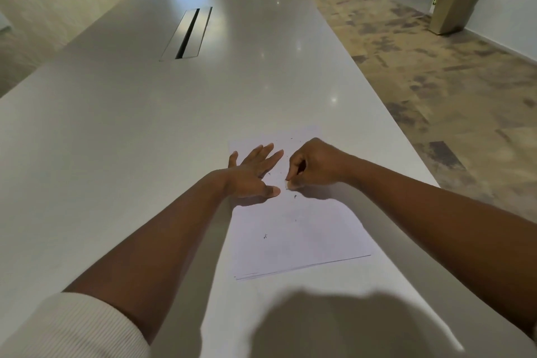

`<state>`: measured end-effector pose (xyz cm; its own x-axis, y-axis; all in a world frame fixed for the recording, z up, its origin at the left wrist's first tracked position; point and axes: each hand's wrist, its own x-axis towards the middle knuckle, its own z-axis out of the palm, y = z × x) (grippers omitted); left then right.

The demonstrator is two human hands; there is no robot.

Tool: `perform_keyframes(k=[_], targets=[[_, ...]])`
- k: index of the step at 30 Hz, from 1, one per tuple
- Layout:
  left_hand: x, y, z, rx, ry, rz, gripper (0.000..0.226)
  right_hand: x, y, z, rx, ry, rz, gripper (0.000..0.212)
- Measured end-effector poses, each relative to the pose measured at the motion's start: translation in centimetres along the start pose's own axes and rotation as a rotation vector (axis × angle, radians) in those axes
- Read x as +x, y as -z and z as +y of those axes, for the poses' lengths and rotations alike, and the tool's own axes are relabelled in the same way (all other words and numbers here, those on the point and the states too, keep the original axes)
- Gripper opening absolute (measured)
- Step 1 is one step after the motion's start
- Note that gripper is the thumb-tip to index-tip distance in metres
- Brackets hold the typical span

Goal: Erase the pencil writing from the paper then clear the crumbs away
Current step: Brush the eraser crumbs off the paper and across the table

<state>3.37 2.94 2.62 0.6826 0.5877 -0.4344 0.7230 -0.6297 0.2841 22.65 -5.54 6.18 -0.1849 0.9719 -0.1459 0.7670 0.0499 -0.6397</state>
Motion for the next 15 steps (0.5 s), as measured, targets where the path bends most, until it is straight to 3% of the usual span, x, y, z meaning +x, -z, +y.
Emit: perform_keyframes(k=[6,15], targets=[[-0.4,0.8,0.6,-0.007,0.014,-0.012,0.091,0.6,1.2,1.8,0.105,-0.151,0.106,0.011],[0.0,2.0,2.2,0.023,0.062,0.005,0.094,1.0,1.2,1.3,0.261,-0.280,0.045,0.022]])
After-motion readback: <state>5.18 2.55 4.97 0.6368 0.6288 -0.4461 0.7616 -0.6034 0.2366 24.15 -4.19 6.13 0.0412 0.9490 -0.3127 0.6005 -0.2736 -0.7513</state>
